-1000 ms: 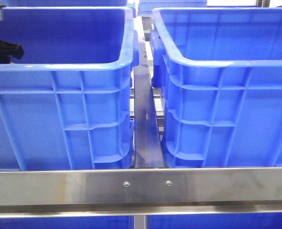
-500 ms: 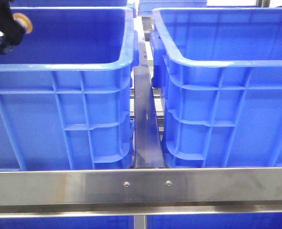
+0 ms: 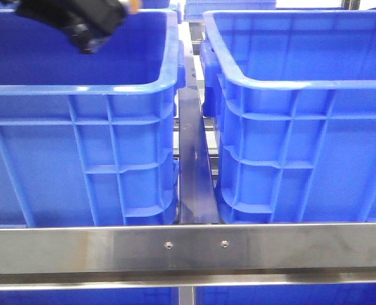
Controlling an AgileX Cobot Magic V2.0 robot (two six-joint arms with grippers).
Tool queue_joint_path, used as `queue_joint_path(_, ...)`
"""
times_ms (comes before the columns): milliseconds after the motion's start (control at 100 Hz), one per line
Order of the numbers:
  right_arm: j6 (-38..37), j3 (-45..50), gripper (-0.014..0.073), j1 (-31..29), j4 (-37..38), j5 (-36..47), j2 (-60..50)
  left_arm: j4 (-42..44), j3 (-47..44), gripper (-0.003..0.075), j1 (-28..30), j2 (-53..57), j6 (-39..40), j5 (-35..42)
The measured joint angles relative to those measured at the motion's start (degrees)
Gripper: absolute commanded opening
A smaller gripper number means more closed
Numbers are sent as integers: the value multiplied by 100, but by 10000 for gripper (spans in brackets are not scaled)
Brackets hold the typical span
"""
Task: Pick red and yellow buttons and place in box
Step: 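Grasp the yellow button with the left gripper and lift it toward the center, then bring the right gripper to the yellow button held by the left gripper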
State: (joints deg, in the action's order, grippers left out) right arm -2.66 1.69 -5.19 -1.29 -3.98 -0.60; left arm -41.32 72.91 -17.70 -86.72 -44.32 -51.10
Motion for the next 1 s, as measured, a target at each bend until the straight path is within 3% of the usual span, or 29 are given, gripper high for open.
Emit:
queue_joint_path(430,0,0,-69,0,0,0,0,-183,0,188,-1075,0,-269,-22)
queue_joint_path(1000,0,-30,-69,0,0,60,0,-230,0,188,-1155,0,-280,-115)
